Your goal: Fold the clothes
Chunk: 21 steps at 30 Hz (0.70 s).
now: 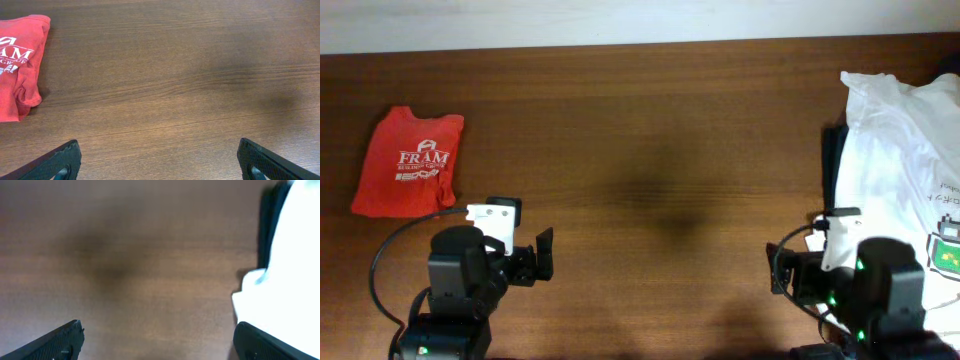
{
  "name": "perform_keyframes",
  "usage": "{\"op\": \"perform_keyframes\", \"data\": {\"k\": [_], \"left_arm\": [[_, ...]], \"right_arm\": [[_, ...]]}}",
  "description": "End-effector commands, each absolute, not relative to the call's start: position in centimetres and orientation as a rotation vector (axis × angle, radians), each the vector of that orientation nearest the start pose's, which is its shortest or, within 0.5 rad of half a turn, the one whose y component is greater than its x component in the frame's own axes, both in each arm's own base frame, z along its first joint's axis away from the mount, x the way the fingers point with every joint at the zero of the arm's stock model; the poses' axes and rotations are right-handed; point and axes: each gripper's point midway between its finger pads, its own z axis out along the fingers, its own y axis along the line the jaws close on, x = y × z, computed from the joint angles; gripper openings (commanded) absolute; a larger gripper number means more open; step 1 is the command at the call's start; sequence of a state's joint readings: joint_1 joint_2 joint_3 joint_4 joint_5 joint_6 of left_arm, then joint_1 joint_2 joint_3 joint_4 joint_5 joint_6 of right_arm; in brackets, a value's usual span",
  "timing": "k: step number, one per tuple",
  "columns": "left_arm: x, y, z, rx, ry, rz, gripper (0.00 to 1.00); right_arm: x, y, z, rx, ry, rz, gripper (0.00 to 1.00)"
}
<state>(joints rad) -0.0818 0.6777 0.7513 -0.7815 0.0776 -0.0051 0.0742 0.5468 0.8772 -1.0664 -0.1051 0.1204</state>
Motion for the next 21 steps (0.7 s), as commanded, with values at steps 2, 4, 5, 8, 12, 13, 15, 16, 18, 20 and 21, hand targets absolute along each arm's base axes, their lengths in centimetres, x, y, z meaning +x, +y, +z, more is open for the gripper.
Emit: {"op": "perform_keyframes", "data": {"k": [2,4,5,8,12,13,15,16,18,20,21], "left_arm": [[23.8,-3.1,19.5,0.114,2.278,-0.128,0.99],[23.8,-3.1,19.5,0.114,2.278,-0.128,0.99],[23.8,-3.1,19.5,0.114,2.278,-0.128,0.99],[23.8,-3.1,19.5,0.114,2.278,-0.128,0.99],[23.8,-3.1,19.5,0.114,2.282,-0.128,0.99],[23.8,-3.1,19.5,0.114,2.281,-0.128,0.99],[23.8,-3.1,19.5,0.114,2.281,-0.128,0.99],[23.8,-3.1,19.5,0.114,2.281,-0.128,0.99],[23.8,-3.1,19.5,0.114,2.281,-0.128,0.99],[23.8,-3.1,19.5,0.114,2.281,-0.128,0.99],[23.8,-3.1,19.5,0.114,2.281,-0.128,0.99]], "right_arm": [[18.7,2.5,22.4,-0.037,2.14,0.157,0.99],[19.9,2.6,21.6,-0.043,1.995,0.165,0.99],[20.5,2.7,21.4,-0.047,1.926,0.169,0.99],[21.9,2.8,21.0,-0.048,1.754,0.168,0.99],[23.3,2.4,19.6,-0.031,1.637,0.146,0.99],[23.5,2.3,19.4,-0.036,1.62,0.132,0.99],[24.0,2.3,19.5,-0.085,1.566,0.085,0.99],[24.2,2.4,19.3,-0.115,1.547,0.054,0.99],[24.5,2.4,18.3,-0.146,1.541,0.022,0.99],[24.5,2.3,16.2,-0.148,1.615,0.016,0.99],[24.5,2.1,15.6,-0.141,1.642,0.008,0.99]]}}
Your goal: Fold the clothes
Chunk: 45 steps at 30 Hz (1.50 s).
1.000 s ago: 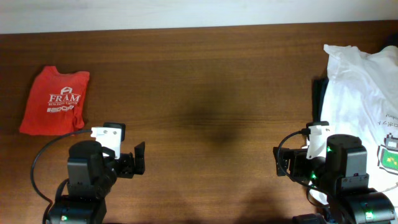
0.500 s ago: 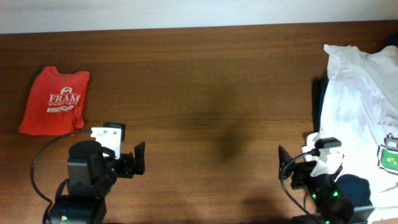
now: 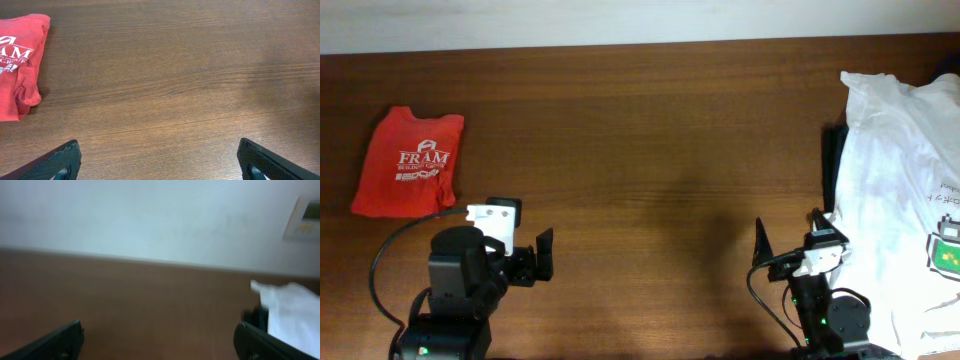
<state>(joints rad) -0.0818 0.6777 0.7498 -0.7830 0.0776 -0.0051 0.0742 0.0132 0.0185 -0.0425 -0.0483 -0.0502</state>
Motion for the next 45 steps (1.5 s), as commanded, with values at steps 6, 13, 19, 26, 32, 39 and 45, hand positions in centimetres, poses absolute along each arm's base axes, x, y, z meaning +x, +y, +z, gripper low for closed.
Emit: {"op": "perform_keyframes", "data": {"k": [6,13,19,26,32,39,45], "left_arm": [[23.8,-3.1,19.5,0.114,2.281,-0.128,0.99],[23.8,-3.1,19.5,0.114,2.281,-0.128,0.99],[23.8,-3.1,19.5,0.114,2.281,-0.128,0.99],[23.0,-2.2,19.9,0.095,2.245,-0.071,0.99],[22.4,-2.0,14.9,0.087,2.069,-0.065,0.99],[24.4,-2.1,16.8,0.075,1.623,-0.072,0.99],[24.5,-2.0,15.7,0.069,1.646,-0.066,0.99]], "right_arm": [[24.6,1.1,15.6,-0.092,1.644,-0.009,0.99],[24.6,1.1,15.6,-0.092,1.645,-0.009,0.98],[24.6,1.1,15.6,-0.092,1.645,-0.009,0.99],[24.6,1.1,15.6,-0.092,1.645,-0.009,0.99],[24.6,1.1,15.6,-0.092,1.645,-0.009,0.99],[24.6,1.1,15.6,-0.092,1.645,-0.009,0.99],[24.6,1.1,15.6,-0.092,1.645,-0.009,0.99]]}}
